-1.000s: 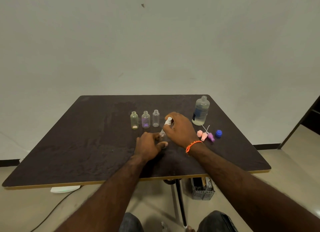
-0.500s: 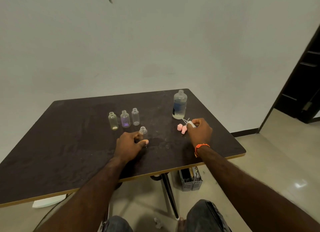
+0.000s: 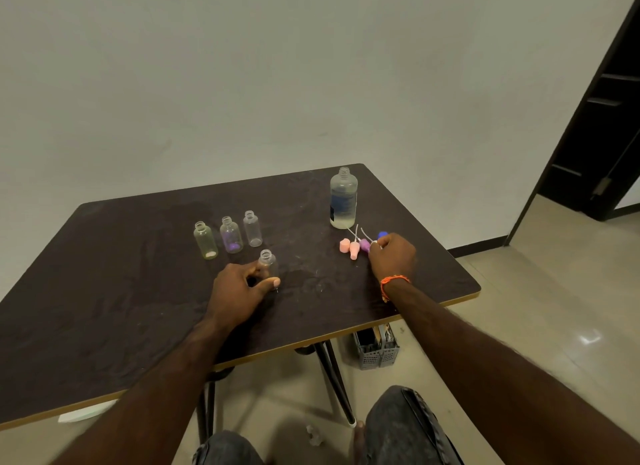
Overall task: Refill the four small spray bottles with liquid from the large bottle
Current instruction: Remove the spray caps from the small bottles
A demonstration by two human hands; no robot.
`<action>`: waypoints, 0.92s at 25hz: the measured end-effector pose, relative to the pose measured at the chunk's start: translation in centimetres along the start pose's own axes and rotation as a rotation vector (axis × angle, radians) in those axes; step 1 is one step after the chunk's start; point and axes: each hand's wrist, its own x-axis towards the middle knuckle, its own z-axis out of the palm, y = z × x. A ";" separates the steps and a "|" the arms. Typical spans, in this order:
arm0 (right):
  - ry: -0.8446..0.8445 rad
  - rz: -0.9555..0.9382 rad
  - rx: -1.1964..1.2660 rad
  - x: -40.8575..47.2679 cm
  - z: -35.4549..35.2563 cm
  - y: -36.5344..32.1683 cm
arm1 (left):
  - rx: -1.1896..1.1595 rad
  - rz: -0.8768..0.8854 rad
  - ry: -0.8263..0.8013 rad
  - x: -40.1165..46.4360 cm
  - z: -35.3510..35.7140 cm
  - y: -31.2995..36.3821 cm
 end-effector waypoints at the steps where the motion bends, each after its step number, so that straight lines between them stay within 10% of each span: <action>1: 0.002 -0.003 -0.026 0.0 0.1 -0.1 | -0.002 -0.002 -0.003 0.0 0.0 0.0; 11: 0.062 -0.334 -0.255 -1.5 0.2 -1.2 | 0.065 -0.033 -0.009 0.3 0.0 -0.4; 17: -0.480 -0.672 -0.042 -8.8 5.7 -5.8 | 0.181 -0.136 0.016 -0.7 -1.9 -1.0; 23: -0.635 -0.662 0.061 -14.4 10.8 -8.7 | 0.219 -0.184 0.049 -3.1 -6.0 -4.1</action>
